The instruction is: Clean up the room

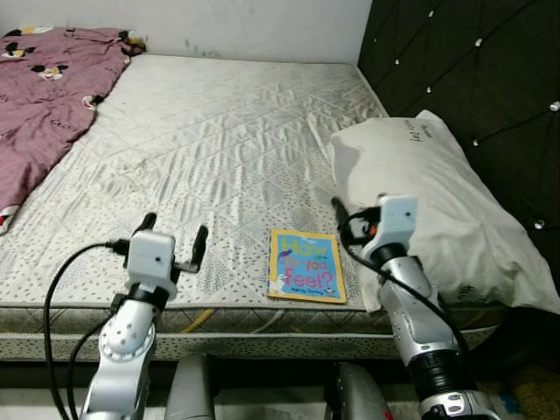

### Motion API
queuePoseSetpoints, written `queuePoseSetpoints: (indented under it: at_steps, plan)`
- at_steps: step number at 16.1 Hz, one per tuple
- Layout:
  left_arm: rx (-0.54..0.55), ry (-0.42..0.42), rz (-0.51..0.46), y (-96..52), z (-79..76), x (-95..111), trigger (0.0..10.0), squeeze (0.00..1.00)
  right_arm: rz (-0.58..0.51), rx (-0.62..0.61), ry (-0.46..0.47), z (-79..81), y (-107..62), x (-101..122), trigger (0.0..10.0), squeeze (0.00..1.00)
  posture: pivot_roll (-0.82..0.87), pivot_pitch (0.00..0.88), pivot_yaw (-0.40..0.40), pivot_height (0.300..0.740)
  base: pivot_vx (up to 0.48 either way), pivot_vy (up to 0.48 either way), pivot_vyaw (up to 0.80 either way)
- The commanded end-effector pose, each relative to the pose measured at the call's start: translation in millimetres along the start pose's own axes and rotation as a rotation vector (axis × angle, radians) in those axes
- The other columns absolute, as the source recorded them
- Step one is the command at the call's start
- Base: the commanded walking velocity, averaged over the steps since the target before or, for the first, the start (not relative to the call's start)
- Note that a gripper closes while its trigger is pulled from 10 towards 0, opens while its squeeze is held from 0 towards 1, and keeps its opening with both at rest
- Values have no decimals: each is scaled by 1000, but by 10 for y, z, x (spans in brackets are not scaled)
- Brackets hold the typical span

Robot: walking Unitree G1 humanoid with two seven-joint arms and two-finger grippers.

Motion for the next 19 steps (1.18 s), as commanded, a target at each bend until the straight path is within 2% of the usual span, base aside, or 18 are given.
queuePoseSetpoints:
  at_steps: [1, 3, 5, 6, 7, 8, 10, 15, 17, 18, 19]
  plan:
    - [-4, -18, -42, 26, -41, 122, 10000, 0, -25, -32, 13, -80, 4, 56, 10000, 0, 19, 0, -24, 604, 0, 0, 0]
    - [22, -46, -44, 33, -65, 128, 10000, 0, -36, -58, 38, -98, -19, 54, 10000, 0, -2, 0, -5, 619, 0, 0, 0]
    - [85, -47, -43, 30, 1, 93, 10000, 0, -40, -62, 65, -46, -69, 24, 10000, 0, -26, 0, 12, 634, 0, 0, 0]
    - [156, -58, 1, 11, 107, -12, 10000, 0, -40, -62, 79, -7, -102, 3, 10000, 0, -26, 0, 22, 649, 0, 0, 0]
    - [170, -63, 11, 4, 128, -33, 10000, 0, -40, -65, 82, -4, -111, -2, 10000, 0, -26, 0, 22, 659, 0, 0, 0]
    - [174, -61, 13, 9, 130, -33, 10000, 0, -36, -79, 87, -27, -119, -19, 10000, 0, -21, 0, 24, 664, 0, 0, 0]
    - [104, -77, -8, 11, 3, 28, 10000, 0, -24, -103, 96, -69, -154, -68, 10000, 0, -27, 0, 27, 689, 0, 0, 0]
    - [105, -52, 5, -9, -64, 41, 10000, 0, -28, -113, 95, -60, -171, -43, 10000, 0, -19, 0, 39, 738, 0, 0, 0]
    - [73, -69, 9, -59, -103, 87, 10000, 0, -9, -128, 98, -81, -251, -99, 10000, 0, -6, 0, 29, 740, 0, 0, 0]
    - [74, -82, 14, -59, -106, 78, 10000, 0, -5, -130, 99, -84, -263, -114, 10000, 0, -5, 0, 27, 740, 0, 0, 0]
    - [136, -86, 46, -120, -57, 11, 10000, 0, 23, -155, 98, -149, -339, -190, 10000, 0, 15, 0, -6, 740, 0, 0, 0]
Point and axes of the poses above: a point about 5 cm out from each wrist's last joint towards the gripper, its own y axis pointing out of the wrist towards the gripper, its own x axis along the axis of the wrist's last joint, z = x × y, the point moved 6 cm from there along y, pointing out of the wrist towards the gripper, and after that the axes turned 8 degrees about y, right-handed, at the moved point
